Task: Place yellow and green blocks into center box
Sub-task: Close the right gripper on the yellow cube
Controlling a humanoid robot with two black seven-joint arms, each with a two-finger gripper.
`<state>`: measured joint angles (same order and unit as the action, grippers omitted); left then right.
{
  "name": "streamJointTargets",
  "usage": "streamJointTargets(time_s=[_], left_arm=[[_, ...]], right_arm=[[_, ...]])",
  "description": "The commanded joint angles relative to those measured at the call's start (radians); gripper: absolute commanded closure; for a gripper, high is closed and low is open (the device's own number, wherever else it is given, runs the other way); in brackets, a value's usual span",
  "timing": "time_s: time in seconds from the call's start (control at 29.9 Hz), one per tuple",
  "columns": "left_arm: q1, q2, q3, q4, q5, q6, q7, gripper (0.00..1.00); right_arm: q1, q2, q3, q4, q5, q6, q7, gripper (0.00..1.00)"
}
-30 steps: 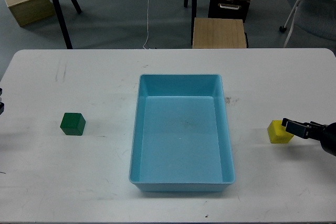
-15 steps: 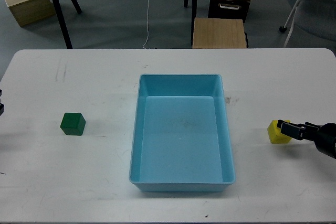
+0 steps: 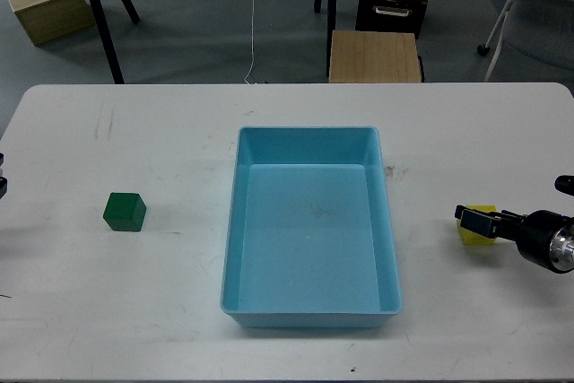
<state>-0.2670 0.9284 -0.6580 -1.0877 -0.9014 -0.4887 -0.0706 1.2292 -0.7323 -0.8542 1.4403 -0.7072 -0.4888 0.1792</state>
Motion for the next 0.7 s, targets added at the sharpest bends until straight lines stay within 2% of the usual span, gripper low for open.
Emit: streamJointTargets(time_s=[0.0, 0.53, 0.67], left_arm=[[0.000, 0.000, 0.000, 0.000, 0.001, 0.000, 0.000, 0.00], [-0.001, -0.003, 0.000, 0.005, 0.001, 0.000, 0.000, 0.00], [0.000, -0.003, 0.000, 0.008, 0.002, 0.000, 0.000, 0.00]], right_arm=[[-0.002, 0.004, 0.000, -0.001, 0.000, 0.000, 0.000, 0.01], [-0.016, 0.004, 0.000, 0.000, -0.001, 0.000, 0.011, 0.03], [-0.016, 0.004, 0.000, -0.001, 0.000, 0.000, 0.011, 0.12]])
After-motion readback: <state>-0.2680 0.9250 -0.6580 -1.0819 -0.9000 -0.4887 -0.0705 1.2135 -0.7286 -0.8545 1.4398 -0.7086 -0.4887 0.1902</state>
